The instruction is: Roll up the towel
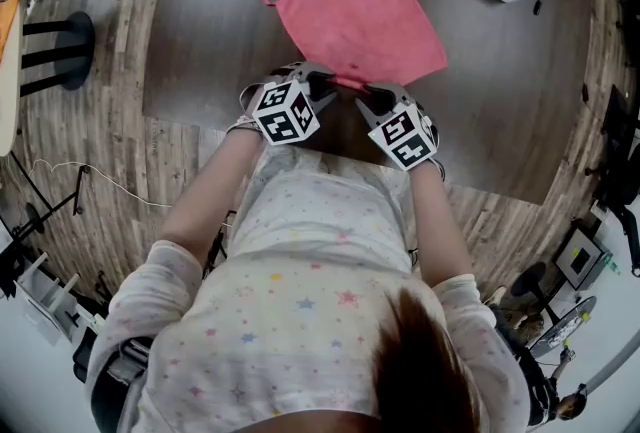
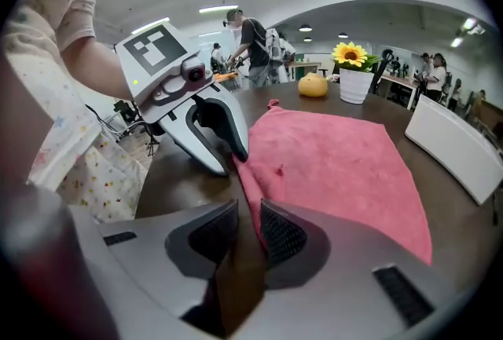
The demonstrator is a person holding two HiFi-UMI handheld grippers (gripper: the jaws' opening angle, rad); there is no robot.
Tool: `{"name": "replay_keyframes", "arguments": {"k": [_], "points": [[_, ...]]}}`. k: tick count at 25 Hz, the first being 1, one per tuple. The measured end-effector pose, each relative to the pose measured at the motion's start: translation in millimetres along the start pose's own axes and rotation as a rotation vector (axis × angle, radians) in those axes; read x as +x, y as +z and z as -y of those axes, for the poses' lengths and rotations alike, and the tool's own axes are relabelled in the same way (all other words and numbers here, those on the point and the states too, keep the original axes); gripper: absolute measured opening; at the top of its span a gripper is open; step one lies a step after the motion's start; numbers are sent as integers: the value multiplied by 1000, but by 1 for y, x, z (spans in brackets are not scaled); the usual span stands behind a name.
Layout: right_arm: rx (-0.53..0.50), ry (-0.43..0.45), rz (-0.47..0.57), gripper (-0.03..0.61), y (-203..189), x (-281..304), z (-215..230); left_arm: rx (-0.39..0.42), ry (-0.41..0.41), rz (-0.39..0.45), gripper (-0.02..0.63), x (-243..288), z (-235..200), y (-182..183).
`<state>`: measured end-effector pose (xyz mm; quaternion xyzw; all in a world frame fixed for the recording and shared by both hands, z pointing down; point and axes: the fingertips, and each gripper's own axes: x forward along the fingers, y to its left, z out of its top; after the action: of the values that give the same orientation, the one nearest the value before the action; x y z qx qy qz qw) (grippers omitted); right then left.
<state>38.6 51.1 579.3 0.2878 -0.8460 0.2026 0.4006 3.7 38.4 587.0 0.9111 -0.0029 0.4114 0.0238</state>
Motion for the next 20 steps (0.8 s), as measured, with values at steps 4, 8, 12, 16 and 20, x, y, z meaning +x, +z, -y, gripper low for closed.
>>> {"name": "replay_keyframes", "arguments": {"k": [4, 8, 12, 16, 20], "points": [[-24, -22, -16, 74, -1, 0, 6, 26, -1, -12, 80, 0, -5, -1], [-46, -40, -24, 21, -6, -2, 12, 45, -1, -11, 35, 1, -8, 1], [-42, 4, -40, 12, -5, -8, 5, 56, -43, -37, 26, -2, 0, 0], [-44, 108, -78, 11, -13, -16, -18, 33, -110, -55, 25, -10, 26, -8], [11, 187, -100, 12, -18, -21, -30, -20, -165, -66, 26, -11, 45, -12]]}}
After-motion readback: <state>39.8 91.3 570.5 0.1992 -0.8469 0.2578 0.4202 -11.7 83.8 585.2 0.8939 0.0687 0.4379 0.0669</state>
